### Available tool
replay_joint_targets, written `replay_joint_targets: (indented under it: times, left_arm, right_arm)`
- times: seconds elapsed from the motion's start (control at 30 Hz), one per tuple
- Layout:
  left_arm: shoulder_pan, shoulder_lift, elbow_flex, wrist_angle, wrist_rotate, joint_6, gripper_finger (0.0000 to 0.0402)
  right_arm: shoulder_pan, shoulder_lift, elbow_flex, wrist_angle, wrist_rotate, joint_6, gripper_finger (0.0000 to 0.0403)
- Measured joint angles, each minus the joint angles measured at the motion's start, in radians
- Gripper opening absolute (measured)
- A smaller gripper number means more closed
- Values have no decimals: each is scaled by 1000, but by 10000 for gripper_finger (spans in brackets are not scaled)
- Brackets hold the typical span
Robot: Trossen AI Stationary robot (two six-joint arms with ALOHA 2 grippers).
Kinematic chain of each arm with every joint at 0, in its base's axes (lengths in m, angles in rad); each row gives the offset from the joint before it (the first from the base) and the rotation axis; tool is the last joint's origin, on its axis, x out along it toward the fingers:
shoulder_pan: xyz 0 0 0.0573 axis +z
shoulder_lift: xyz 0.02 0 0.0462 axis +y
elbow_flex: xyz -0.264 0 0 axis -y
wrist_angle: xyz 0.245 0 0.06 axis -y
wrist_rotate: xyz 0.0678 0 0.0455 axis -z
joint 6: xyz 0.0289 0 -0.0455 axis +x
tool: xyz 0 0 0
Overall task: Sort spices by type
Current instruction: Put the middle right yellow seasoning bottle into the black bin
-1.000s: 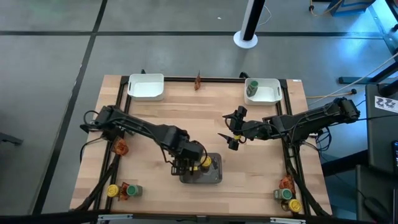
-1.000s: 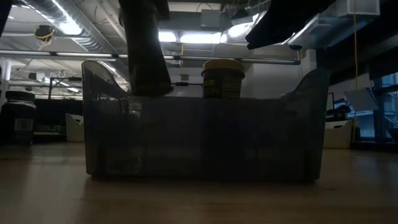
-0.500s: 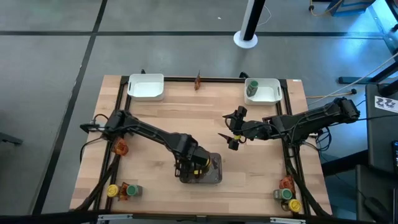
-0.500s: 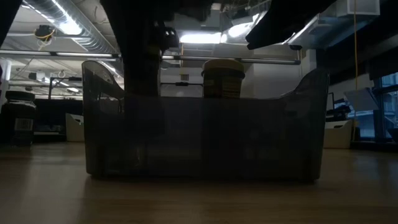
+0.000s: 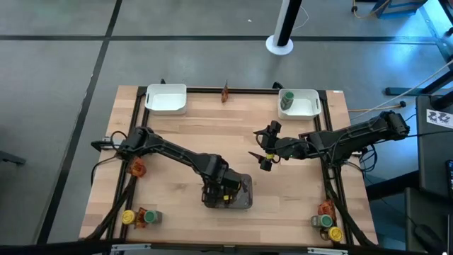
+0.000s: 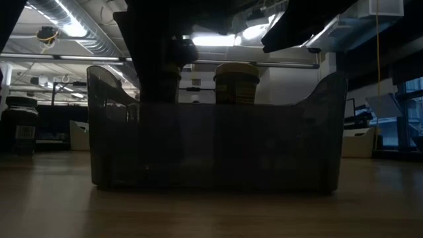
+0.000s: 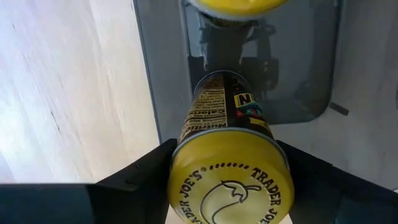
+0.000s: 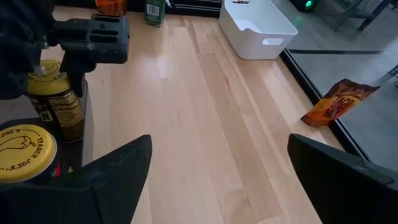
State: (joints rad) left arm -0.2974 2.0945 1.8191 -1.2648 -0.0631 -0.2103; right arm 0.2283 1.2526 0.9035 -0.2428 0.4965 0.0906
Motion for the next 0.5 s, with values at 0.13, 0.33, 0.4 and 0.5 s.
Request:
replay_joint_targets:
  times: [0.13, 0.33, 0.4, 0.5]
  left_arm:
    - [0, 0, 0, 4, 0, 1, 243]
    - [9, 0, 0, 13, 1, 1, 248]
    - [13, 0, 0, 17, 12, 1, 253]
    - [18, -3, 0, 16, 32, 0, 259]
  right_arm:
    - [0, 0, 0, 0, 0, 0, 374]
    - [0, 0, 0, 0, 0, 0, 374]
    - [0, 0, 0, 0, 0, 0, 374]
    - [0, 0, 0, 0, 0, 0, 374]
